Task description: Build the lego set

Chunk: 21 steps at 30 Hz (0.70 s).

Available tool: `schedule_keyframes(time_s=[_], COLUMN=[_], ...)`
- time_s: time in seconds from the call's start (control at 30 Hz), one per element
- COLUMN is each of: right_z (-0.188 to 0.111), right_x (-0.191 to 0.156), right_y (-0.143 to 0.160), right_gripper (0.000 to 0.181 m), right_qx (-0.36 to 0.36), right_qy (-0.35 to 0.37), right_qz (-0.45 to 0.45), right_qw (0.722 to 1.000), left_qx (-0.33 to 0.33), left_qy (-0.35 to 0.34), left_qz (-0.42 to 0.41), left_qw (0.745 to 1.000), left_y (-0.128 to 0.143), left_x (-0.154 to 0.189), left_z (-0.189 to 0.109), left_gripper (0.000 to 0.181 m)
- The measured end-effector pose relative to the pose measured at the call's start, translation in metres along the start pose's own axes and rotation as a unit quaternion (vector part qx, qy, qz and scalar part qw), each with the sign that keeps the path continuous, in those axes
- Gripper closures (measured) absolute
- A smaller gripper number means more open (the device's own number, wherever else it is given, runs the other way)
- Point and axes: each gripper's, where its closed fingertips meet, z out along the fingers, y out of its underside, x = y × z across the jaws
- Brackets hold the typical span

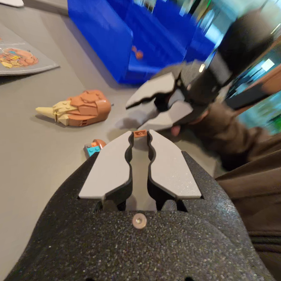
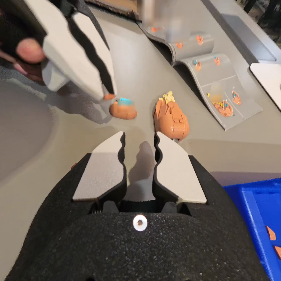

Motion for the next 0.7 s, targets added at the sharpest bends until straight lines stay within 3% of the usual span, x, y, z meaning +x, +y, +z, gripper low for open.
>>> schedule_keyframes(time_s=[0.17,0.27,0.37,0.47,0.7], right_z=[0.001,0.004,0.006,0.01,0.019], right_x=[-0.008,-0.015,-0.021,-0.019,-0.024], right_y=[-0.028,-0.045,-0.061,-0.071,-0.086], right_gripper=[0.146,0.147,0.148,0.149,0.157], right_qx=[0.091,0.134,0.17,0.186,0.201], right_qy=[0.015,0.022,0.025,0.038,0.044], right_qz=[-0.043,-0.067,-0.078,-0.07,-0.063], right_qw=[0.995,0.988,0.982,0.979,0.977], left_qx=[0.096,0.144,0.176,0.184,0.184], left_qy=[0.118,0.199,0.239,0.249,0.265], left_qz=[-0.132,-0.26,-0.363,-0.401,-0.411], left_qw=[0.98,0.934,0.883,0.862,0.853], left_y=[-0.024,-0.036,-0.04,-0.038,-0.039], left_x=[0.002,0.001,-0.009,-0.011,-0.003], left_z=[-0.021,-0.03,-0.034,-0.033,-0.032], left_gripper=[0.165,0.165,0.165,0.165,0.165])
